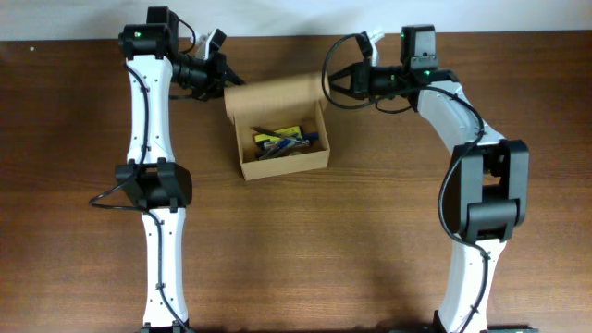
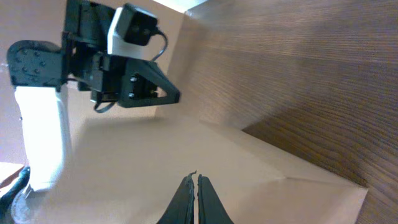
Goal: Pack container
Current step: 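Bring both grippers to the box lid flaps, then fold the lid down over the box with both grippers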
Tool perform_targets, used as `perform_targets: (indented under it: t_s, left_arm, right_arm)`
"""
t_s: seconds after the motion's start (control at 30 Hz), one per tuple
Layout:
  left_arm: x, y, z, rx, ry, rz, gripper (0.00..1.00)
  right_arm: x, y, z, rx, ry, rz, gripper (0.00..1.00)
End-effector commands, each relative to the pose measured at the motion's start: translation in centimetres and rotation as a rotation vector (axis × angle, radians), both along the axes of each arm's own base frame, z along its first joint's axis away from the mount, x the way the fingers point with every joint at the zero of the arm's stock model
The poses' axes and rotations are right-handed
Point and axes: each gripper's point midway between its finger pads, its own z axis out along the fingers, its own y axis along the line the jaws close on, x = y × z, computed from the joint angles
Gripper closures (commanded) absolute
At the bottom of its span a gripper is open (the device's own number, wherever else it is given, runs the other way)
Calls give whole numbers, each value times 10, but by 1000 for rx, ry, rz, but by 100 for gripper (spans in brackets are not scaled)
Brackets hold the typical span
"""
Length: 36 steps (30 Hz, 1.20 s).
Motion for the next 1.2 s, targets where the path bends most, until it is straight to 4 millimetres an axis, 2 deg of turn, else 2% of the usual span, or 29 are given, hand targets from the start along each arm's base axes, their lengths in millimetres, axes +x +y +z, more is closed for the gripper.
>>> perform_targets:
  t_s: [0.0,0.2,0.3,0.47,0.53,0.57,0.63,0.73,0.8,0.87,0.97,1.03,1.17]
  left_arm:
    - [-3,-2,29,4,-79,-20,98]
    - [-4,-3,43,5,-100,-15,99]
    - [-6,-4,55,10,-124,-16,98]
    - [-11,7,87,113,-214,9,99]
    - [-13,19,102,213,-259,42,98]
    - [-15,28,117,309,-302,76,98]
    - [-20,31,132,372,-343,96,98]
    - [-28,25,150,410,-388,100,99]
    - [-32,25,161,471,-417,119,99]
    - [-34,30,167,541,-427,161,98]
    - [-39,29,178,600,-453,190,98]
    - [-40,35,183,679,-468,229,98]
    - [-39,39,177,775,-458,258,98]
  right_arm:
    - [-4,17,25,32,-51,57,96]
    - [-11,17,29,30,-5,62,96]
    - [-21,18,38,56,-1,97,96]
    - [-39,20,78,121,-54,161,96]
    - [-44,20,96,122,-91,163,96]
    - [-49,20,113,113,-130,157,97]
    - [-51,22,124,88,-162,136,96]
    - [-56,29,135,38,-210,114,96]
    - [-59,33,132,-24,-217,86,96]
    - [-63,33,117,-138,-227,54,96]
    - [-69,19,76,-445,-200,-19,96]
    - [-82,7,48,-677,-183,-18,96]
    - [-95,7,33,-815,-163,-3,96]
